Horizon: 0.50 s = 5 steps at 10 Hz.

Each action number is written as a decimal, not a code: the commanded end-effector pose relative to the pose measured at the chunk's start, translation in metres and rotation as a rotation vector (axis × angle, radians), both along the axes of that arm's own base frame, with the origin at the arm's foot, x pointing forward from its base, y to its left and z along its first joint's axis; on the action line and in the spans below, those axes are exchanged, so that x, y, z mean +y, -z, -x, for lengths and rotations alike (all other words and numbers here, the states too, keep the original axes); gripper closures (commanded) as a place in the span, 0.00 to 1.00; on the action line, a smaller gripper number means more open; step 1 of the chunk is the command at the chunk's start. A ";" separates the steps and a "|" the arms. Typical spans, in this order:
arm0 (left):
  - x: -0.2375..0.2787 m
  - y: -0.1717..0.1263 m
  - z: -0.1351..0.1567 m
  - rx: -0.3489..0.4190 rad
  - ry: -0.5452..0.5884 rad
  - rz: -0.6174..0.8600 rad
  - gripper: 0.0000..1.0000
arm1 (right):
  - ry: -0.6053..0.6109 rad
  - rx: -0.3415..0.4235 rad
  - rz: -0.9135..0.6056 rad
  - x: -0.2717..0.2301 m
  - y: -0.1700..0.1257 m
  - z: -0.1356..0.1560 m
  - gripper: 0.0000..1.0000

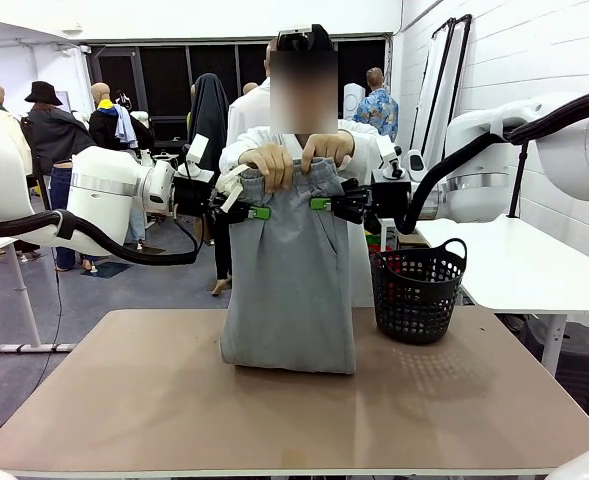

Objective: Fold the training pants.
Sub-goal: Release the ends of the Training pants and then grab the overlapped ends.

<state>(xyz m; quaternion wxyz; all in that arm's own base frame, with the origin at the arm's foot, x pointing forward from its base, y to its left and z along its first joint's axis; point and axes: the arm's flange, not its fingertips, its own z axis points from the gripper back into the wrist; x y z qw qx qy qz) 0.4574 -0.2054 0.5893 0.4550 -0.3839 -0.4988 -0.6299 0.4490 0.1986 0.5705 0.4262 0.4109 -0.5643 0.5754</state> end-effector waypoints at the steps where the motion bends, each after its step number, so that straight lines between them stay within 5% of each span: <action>1: 0.001 -0.001 0.004 -0.016 -0.008 0.023 1.00 | -0.005 -0.003 -0.006 0.002 -0.002 0.000 1.00; 5: 0.001 -0.001 0.004 -0.016 -0.008 0.023 1.00 | -0.005 -0.003 -0.006 0.002 -0.002 0.000 1.00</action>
